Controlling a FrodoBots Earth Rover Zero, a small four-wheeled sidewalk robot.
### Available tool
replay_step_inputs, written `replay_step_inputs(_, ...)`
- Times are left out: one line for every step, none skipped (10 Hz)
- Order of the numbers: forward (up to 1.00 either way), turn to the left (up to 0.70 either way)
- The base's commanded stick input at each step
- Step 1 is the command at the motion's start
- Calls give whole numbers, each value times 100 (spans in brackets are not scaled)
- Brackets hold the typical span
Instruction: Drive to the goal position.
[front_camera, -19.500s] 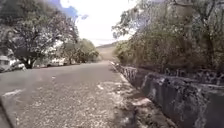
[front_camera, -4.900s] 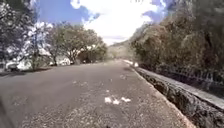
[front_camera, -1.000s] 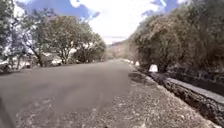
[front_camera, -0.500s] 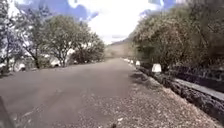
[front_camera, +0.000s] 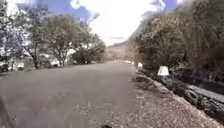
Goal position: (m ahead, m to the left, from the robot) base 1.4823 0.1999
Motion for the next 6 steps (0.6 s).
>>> replay_step_inputs(70, 0)
replay_step_inputs(70, -2)
replay_step_inputs(70, -8)
replay_step_inputs(70, -14)
replay_step_inputs(70, -19)
replay_step_inputs(70, -25)
